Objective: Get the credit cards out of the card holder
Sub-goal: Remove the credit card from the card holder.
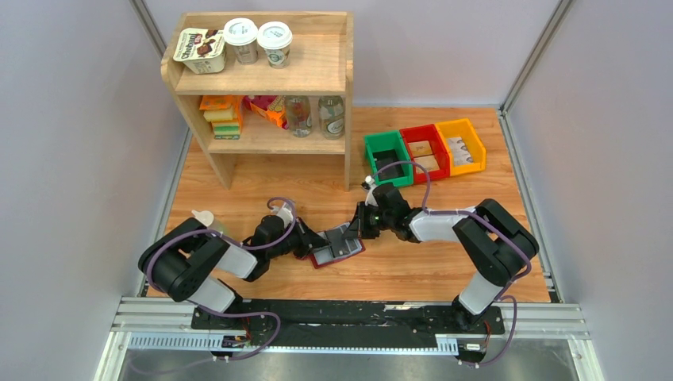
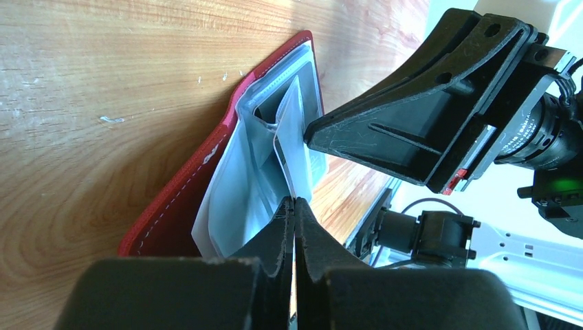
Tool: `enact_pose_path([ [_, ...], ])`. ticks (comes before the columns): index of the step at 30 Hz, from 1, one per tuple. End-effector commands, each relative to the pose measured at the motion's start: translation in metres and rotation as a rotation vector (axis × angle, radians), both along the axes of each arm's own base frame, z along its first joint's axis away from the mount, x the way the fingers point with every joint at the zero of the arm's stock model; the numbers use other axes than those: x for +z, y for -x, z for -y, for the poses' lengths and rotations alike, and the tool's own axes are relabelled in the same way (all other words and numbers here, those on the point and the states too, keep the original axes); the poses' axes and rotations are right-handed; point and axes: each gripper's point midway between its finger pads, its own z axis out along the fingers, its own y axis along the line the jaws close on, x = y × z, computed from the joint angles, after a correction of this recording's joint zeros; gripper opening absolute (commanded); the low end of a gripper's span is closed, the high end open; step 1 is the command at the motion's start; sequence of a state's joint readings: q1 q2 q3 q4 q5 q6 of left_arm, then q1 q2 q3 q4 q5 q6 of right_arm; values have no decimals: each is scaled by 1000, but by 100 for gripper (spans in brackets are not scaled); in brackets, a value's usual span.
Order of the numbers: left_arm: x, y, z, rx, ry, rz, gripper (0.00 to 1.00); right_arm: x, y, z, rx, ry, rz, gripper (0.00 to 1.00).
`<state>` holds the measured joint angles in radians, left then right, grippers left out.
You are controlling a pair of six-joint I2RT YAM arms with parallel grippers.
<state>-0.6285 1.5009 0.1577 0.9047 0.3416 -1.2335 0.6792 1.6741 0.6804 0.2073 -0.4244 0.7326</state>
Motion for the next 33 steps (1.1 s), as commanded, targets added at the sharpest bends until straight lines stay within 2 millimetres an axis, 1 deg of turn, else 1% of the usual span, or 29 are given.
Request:
enact_pose_path([
  [1, 34, -6, 8, -14, 92, 104, 0, -57, 17, 40, -29, 227, -86, 0],
  [3, 31, -4, 4, -2, 81, 93, 0, -57, 17, 41, -30, 229, -87, 0],
  [11, -3, 5, -27, 79, -87, -40, 0, -59, 14, 44, -44, 232, -89, 0],
  [14, -5, 3, -31, 87, -121, -36, 0, -59, 13, 43, -43, 230, -88, 0],
  [15, -5, 3, -30, 80, -127, -39, 2, -58, 13, 43, -41, 228, -87, 0],
  [16, -8, 5, -28, 62, -130, -47, 7, -59, 13, 43, -40, 228, -89, 0],
  [19, -8, 3, -22, 45, -110, -57, 14, -58, 12, 42, -38, 226, -89, 0],
  [23, -15, 4, -19, 43, -93, -88, 25, -58, 11, 41, -35, 226, -88, 0],
  [24, -17, 3, -19, 43, -92, -92, 30, -57, 11, 41, -34, 226, -86, 0],
  [28, -19, 1, -16, 40, -85, -100, 36, -58, 11, 42, -35, 229, -88, 0],
  [30, -20, 0, -15, 41, -84, -102, 36, -58, 11, 42, -33, 230, -88, 0],
  [32, -20, 0, -15, 42, -79, -104, 28, -57, 10, 43, -35, 229, -87, 0],
  [33, -18, -1, -15, 45, -74, -98, 20, -57, 9, 44, -38, 229, -87, 0],
])
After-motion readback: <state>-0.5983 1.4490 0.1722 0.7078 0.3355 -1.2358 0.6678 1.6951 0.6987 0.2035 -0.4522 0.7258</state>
